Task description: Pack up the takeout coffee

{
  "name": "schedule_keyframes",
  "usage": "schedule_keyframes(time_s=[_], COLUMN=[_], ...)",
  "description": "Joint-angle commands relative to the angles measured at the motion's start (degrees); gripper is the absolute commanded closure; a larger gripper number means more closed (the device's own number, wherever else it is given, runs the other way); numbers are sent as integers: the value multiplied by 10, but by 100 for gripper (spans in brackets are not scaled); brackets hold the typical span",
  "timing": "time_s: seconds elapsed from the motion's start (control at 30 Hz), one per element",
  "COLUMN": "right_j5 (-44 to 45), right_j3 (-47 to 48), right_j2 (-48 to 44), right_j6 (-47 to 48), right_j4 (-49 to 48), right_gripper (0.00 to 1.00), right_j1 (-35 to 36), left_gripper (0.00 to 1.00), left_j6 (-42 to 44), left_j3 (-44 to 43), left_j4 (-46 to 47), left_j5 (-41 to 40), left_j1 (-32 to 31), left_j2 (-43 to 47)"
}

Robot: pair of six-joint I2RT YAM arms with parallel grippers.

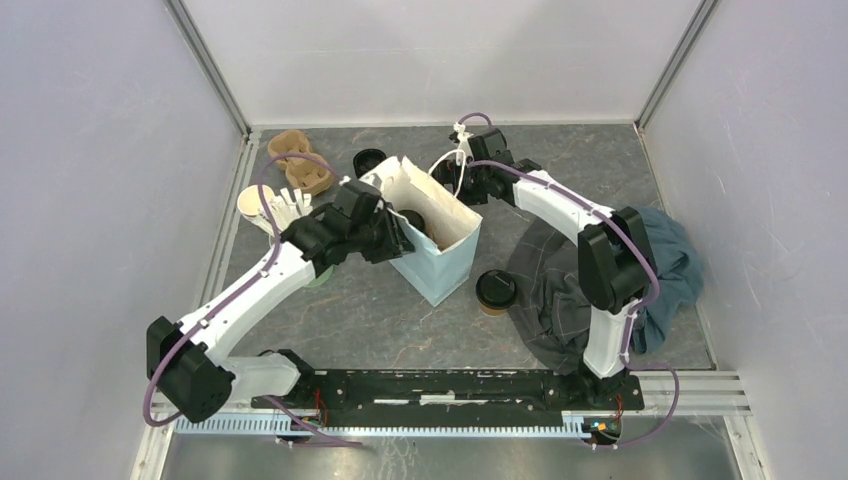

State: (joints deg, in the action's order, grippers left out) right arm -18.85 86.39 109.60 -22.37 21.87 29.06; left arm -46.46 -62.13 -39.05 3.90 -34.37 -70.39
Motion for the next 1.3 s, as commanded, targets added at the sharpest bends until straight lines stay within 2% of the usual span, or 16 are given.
schedule_keyframes(time_s=[0.0,0.17,0.33,0.47,0.53,0.63,0.73,0.8,0.87,0.97,1.03,1.27], right_j5=[-42,-49,71,183,250,289,256,237,182,104,90,175], right_j3=[34,81,190,249,234,162,54,-9,-81,-163,-183,-178], right_j2=[13,32,41,27,-1,-69,-145,-201,-265,-327,-337,-330], right_j6=[-28,2,93,167,187,197,182,177,161,75,30,-80], right_j4=[-51,-19,139,257,283,292,298,305,288,283,295,318], right_gripper=[2,2,2,2,2,2,2,2,2,2,2,2], right_j1=[5,4,-9,-17,-20,-28,-45,-49,-48,-42,-21,54], left_gripper=[57,45,28,21,18,11,9,9,9,10,11,13], left_j6=[-54,-47,-24,-14,-10,6,65,99,123,139,142,147], left_j3=[-25,-17,-31,-145,-218,-308,-354,-360,-365,-369,-368,-343], left_j4=[53,-1,-95,-226,-293,-352,-342,-318,-275,-227,-211,-175], left_j5=[-44,-90,-125,-176,-221,-287,-270,-214,-164,-117,-97,-72], left_j1=[-68,-104,-104,-103,-102,-90,-24,33,92,111,113,117], left_j2=[-10,41,150,151,124,82,33,13,-4,-28,-43,-48])
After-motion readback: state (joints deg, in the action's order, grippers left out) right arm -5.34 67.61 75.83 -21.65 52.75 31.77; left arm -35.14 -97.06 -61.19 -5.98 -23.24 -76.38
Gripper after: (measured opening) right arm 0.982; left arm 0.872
